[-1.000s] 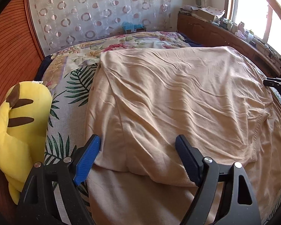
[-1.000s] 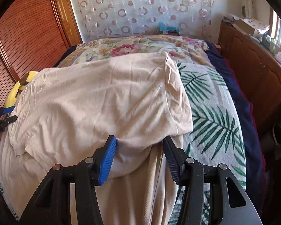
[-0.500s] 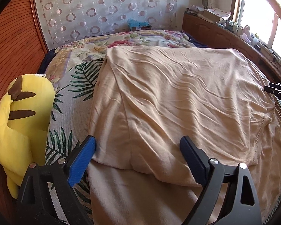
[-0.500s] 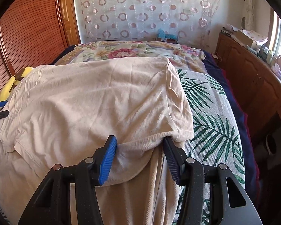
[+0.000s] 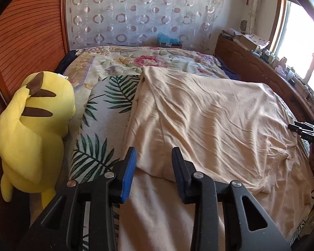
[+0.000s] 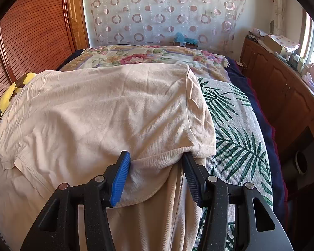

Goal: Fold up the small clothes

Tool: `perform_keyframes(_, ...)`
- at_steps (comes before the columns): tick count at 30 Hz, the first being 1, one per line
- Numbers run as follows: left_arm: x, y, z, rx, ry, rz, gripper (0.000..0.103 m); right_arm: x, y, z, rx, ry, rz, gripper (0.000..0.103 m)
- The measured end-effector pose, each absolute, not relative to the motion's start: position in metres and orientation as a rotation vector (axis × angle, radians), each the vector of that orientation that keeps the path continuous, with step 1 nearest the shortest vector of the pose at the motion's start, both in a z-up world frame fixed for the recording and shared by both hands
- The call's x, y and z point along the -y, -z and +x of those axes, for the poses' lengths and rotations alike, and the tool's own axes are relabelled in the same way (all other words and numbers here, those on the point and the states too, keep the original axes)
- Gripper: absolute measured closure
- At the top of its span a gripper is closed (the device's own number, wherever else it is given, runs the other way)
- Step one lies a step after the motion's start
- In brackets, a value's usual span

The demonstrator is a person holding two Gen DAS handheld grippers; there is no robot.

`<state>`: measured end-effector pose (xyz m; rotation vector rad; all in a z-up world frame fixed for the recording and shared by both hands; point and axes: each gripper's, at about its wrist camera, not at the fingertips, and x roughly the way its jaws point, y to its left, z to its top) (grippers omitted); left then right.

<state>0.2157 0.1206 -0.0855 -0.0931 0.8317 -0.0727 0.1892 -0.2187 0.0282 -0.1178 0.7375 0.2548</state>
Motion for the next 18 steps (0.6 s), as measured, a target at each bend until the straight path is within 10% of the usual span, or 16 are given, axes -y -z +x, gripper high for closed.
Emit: perform_keyframes(18,-0.124,0.096,0.228,-0.887,0.101,-0.156,0.082,0.221,-0.027,0.192,-0.737,-0.261,-0.113,0.050)
